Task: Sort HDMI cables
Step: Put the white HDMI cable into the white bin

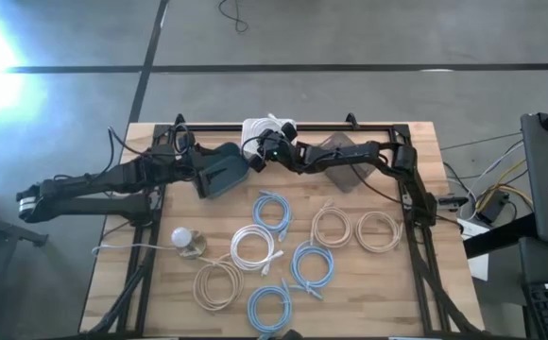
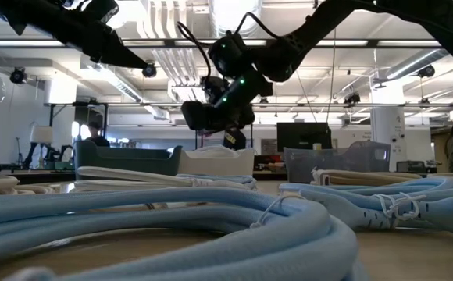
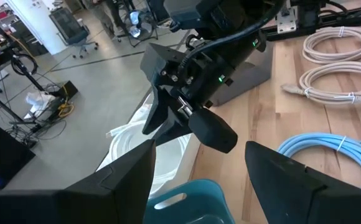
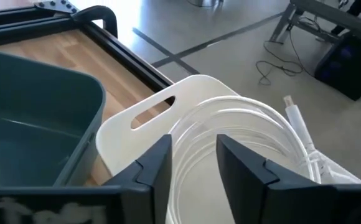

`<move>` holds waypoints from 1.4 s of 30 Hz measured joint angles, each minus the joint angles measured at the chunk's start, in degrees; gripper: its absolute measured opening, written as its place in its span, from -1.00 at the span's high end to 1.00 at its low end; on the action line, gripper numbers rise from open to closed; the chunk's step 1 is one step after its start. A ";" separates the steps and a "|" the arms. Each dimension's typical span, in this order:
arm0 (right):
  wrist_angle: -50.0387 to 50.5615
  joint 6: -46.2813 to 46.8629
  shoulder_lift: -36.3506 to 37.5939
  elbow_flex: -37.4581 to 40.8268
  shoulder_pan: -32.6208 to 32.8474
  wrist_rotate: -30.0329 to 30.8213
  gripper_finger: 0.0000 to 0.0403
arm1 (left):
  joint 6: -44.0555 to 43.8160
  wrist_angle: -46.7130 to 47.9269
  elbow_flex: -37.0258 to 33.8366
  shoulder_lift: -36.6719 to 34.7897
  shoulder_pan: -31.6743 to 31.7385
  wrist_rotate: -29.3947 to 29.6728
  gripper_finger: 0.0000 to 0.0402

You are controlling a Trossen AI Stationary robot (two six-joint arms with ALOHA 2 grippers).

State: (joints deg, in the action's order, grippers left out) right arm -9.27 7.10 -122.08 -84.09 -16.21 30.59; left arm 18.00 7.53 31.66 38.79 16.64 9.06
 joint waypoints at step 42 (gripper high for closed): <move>15.03 -1.50 4.92 -0.04 17.81 -37.12 0.24 | -1.99 0.02 -0.09 1.20 -0.02 -0.66 -0.26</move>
State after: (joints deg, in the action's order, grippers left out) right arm 5.76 5.60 -117.16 -84.14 1.61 -6.53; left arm 16.01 7.55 31.57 39.99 16.62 8.40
